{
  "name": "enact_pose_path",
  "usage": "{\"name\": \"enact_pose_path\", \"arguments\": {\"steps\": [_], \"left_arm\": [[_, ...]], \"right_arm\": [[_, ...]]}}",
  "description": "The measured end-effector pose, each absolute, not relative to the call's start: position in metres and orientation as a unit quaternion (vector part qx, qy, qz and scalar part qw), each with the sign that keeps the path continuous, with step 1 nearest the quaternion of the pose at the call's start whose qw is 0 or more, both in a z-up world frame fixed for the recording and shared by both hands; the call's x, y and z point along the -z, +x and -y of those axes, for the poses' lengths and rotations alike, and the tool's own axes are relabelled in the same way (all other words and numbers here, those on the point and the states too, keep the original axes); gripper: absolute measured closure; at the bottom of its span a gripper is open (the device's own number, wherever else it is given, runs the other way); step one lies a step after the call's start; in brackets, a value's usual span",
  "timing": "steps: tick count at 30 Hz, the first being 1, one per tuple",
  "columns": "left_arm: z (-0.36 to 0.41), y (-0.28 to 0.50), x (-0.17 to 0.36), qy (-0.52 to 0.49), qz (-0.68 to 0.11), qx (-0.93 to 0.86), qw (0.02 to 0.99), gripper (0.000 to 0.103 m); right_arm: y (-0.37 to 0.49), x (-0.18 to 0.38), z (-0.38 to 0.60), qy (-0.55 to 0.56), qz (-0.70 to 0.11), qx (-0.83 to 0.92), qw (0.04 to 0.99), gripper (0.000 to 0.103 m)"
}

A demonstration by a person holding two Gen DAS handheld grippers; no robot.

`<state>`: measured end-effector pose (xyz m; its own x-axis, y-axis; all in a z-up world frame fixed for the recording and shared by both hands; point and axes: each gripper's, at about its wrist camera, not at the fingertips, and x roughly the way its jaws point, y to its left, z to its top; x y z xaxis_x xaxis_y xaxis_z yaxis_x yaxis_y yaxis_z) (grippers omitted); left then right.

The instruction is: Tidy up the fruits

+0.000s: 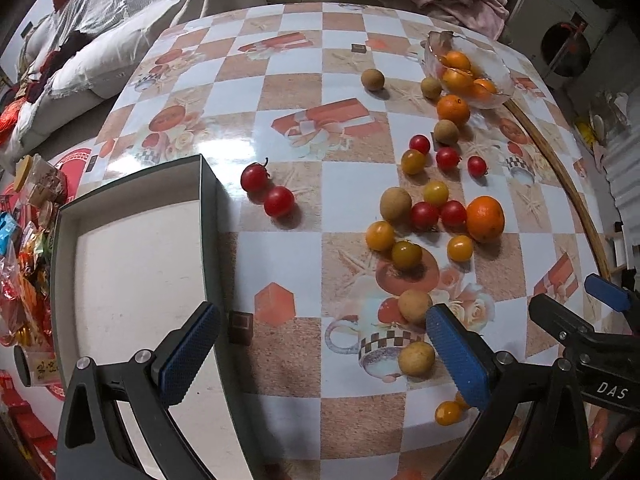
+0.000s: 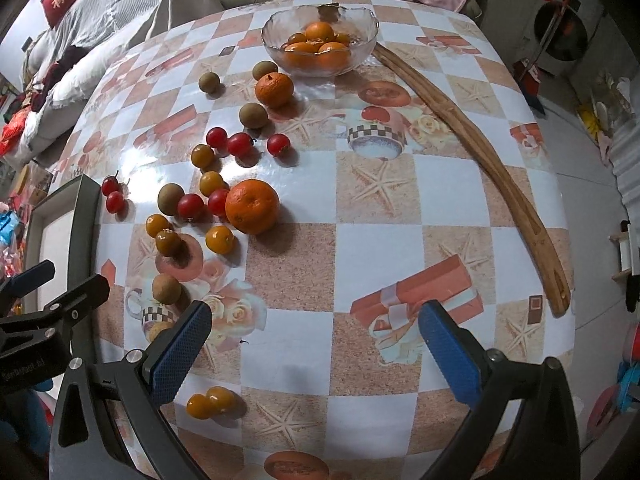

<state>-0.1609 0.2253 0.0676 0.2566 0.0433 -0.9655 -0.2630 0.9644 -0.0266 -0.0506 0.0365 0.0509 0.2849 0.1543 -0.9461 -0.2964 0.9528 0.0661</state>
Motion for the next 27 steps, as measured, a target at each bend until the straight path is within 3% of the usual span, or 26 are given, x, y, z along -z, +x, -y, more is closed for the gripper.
{"name": "enact_pose_path", "arguments": {"steps": [27], "left_arm": [[-0.215, -0.161, -0.054, -0.087, -0.611, -0.087, 0.782, 0.0]], "right_arm": [[-0.051, -0.046, -0.029, -0.052, -0.586, -0.14, 0.797, 0.0]]}}
